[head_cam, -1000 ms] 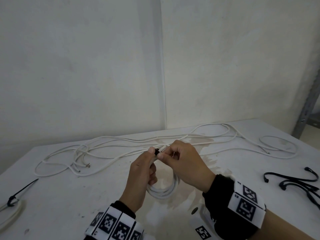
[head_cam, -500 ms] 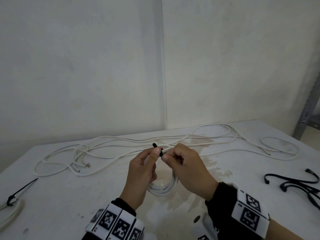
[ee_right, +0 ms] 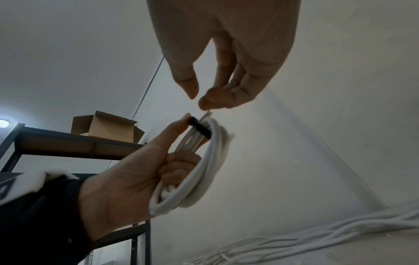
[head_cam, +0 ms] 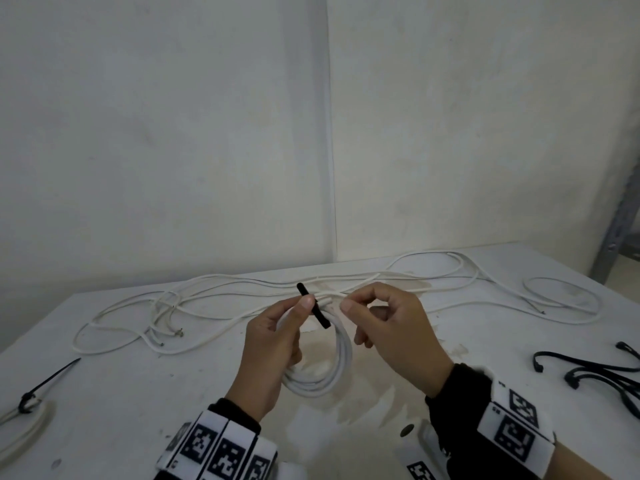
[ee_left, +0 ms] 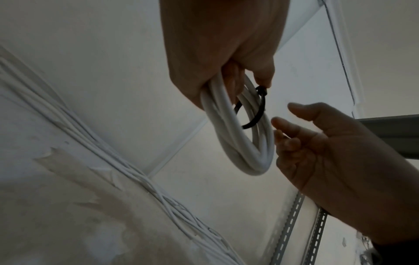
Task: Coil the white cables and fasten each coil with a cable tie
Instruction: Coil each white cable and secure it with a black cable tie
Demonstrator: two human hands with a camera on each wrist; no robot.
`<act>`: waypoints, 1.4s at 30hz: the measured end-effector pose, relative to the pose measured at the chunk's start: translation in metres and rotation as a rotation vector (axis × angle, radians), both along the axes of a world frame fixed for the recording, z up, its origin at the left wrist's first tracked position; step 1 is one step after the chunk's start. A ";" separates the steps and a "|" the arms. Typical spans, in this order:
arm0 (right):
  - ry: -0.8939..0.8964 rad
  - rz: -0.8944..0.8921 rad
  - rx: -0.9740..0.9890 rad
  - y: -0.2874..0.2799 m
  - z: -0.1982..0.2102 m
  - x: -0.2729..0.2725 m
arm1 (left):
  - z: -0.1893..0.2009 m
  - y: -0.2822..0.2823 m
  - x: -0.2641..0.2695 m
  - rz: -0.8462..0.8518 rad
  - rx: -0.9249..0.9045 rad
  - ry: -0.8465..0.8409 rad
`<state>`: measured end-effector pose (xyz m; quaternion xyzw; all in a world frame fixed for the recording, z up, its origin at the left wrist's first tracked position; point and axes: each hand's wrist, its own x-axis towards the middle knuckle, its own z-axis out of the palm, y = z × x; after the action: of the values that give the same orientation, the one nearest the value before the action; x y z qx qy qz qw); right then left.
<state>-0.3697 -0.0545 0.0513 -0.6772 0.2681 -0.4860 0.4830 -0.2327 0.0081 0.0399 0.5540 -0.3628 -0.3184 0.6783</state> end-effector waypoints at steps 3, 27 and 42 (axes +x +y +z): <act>0.097 0.036 -0.084 -0.005 0.007 0.001 | -0.002 0.001 0.001 -0.048 0.032 -0.038; 0.145 0.199 -0.016 -0.014 0.018 0.002 | 0.002 -0.001 -0.016 -0.140 0.087 -0.038; 0.108 -0.088 -0.220 -0.009 0.023 0.010 | 0.010 0.002 -0.027 -0.085 0.021 -0.147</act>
<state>-0.3596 -0.0635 0.0739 -0.7388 0.2684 -0.4960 0.3688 -0.2599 0.0105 0.0504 0.5671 -0.4312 -0.3091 0.6300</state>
